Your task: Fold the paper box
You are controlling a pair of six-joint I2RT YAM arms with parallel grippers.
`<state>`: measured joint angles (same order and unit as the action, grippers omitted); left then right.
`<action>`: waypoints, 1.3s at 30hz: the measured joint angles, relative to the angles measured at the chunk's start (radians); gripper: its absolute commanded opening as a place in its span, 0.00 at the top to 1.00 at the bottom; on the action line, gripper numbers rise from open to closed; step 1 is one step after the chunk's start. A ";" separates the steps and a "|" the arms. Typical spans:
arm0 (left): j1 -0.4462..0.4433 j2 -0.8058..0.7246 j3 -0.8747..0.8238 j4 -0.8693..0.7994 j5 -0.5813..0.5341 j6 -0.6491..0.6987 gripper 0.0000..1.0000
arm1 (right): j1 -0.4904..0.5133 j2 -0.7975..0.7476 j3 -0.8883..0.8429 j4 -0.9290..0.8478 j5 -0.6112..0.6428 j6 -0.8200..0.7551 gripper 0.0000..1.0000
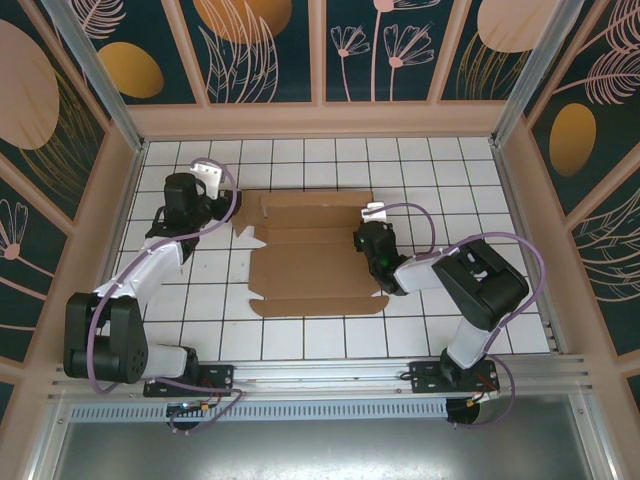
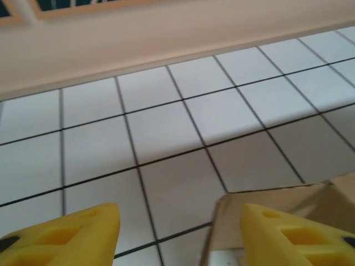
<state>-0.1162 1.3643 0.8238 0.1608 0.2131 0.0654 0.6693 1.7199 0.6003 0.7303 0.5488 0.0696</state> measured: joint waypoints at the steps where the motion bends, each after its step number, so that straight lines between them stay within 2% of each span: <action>1: -0.001 0.000 0.000 0.001 0.023 -0.006 0.42 | 0.000 0.000 0.000 0.000 0.000 0.000 0.89; 7: 0.000 0.008 -0.001 0.031 0.061 -0.046 0.38 | 0.000 0.000 0.000 0.000 0.000 0.000 0.89; 14: 0.029 0.019 0.006 0.154 -0.014 -0.195 0.38 | 0.000 0.000 0.000 0.000 0.000 0.000 0.89; 22: 0.067 0.190 0.091 0.145 -0.084 -0.345 0.42 | 0.000 0.000 0.000 0.000 -0.001 0.005 0.89; 28: 0.082 0.255 0.085 0.115 -0.024 -0.424 0.43 | 0.000 0.000 0.001 -0.001 -0.004 0.012 0.89; 39: 0.084 0.247 -0.045 0.153 0.114 -0.548 0.47 | -0.002 0.005 0.009 -0.003 -0.008 0.015 0.89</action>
<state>-0.0326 1.6115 0.7784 0.3134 0.3271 -0.4824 0.6670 1.7252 0.6090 0.7277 0.5404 0.0849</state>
